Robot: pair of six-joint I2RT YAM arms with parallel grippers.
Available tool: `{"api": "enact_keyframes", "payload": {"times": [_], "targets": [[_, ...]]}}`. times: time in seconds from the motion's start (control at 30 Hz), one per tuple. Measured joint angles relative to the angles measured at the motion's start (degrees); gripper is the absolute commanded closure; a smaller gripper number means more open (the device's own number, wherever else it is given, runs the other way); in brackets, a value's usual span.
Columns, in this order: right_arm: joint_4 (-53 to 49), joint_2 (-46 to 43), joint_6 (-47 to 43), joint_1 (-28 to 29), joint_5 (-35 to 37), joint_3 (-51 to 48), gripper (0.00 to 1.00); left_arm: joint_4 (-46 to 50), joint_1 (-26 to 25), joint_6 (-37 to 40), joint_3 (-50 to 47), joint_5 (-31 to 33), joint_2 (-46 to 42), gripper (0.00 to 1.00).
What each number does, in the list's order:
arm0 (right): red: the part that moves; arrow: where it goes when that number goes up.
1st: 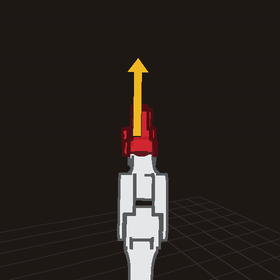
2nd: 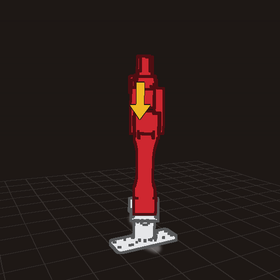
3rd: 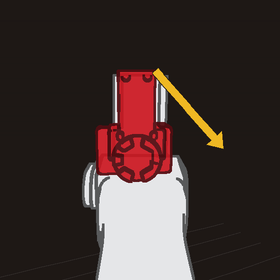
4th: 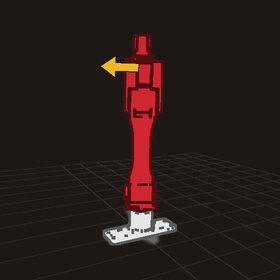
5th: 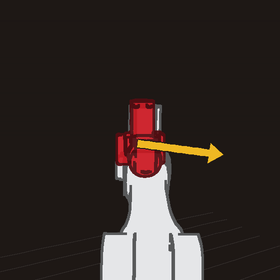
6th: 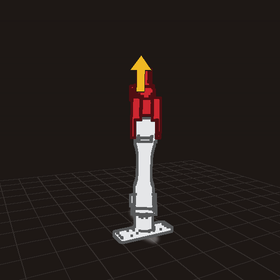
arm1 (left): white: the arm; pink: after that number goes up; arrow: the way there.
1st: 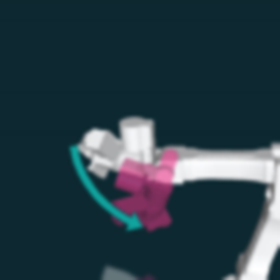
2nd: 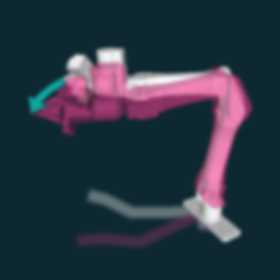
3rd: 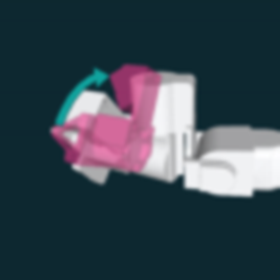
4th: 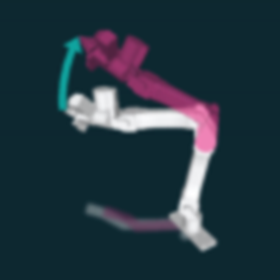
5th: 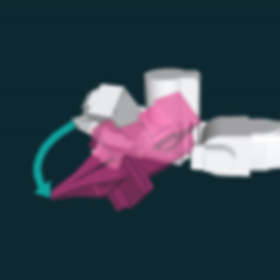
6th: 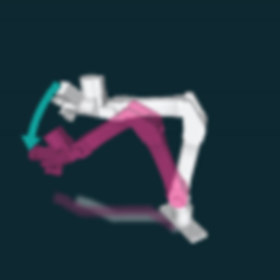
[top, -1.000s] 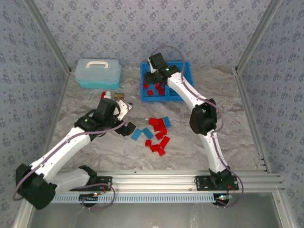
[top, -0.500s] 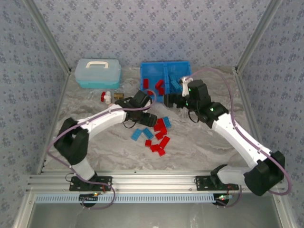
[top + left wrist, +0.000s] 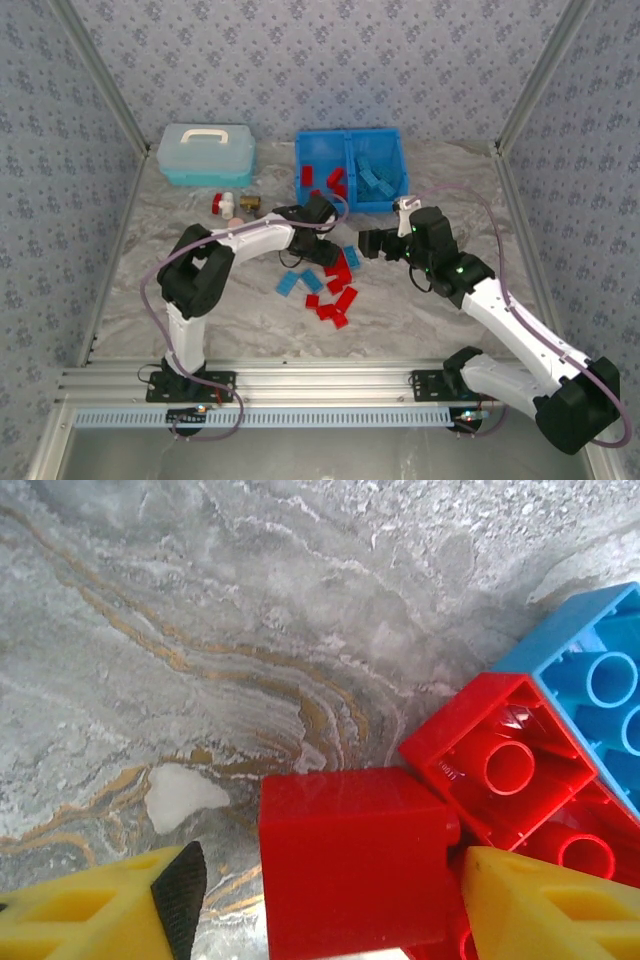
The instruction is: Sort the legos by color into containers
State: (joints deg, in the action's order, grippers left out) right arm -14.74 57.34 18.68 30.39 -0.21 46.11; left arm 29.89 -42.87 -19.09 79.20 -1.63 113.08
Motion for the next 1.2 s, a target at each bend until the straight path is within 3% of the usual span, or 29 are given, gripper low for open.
{"api": "enact_keyframes", "payload": {"times": [0.37,0.67,0.9,1.07,1.2], "targets": [[0.0,0.0,0.02,0.0,0.42,0.0,0.0,-1.66,0.0,-0.44,0.28,0.17,2.21,0.59],[-0.11,-0.96,0.42,0.02,-0.28,0.0,0.0,0.31,0.02,0.66,2.27,3.3,-4.63,0.62],[-0.57,-2.8,1.6,0.55,-1.11,0.0,0.0,0.98,3.56,6.51,23.37,7.48,-2.93,0.61],[-2.32,-5.38,2.89,1.27,-1.07,-0.11,0.0,1.36,8.0,9.31,42.6,8.17,10.03,0.61],[-4.85,-8.24,4.83,2.03,0.57,-0.22,0.0,3.02,10.12,10.99,50.42,8.68,19.5,0.57]]}}
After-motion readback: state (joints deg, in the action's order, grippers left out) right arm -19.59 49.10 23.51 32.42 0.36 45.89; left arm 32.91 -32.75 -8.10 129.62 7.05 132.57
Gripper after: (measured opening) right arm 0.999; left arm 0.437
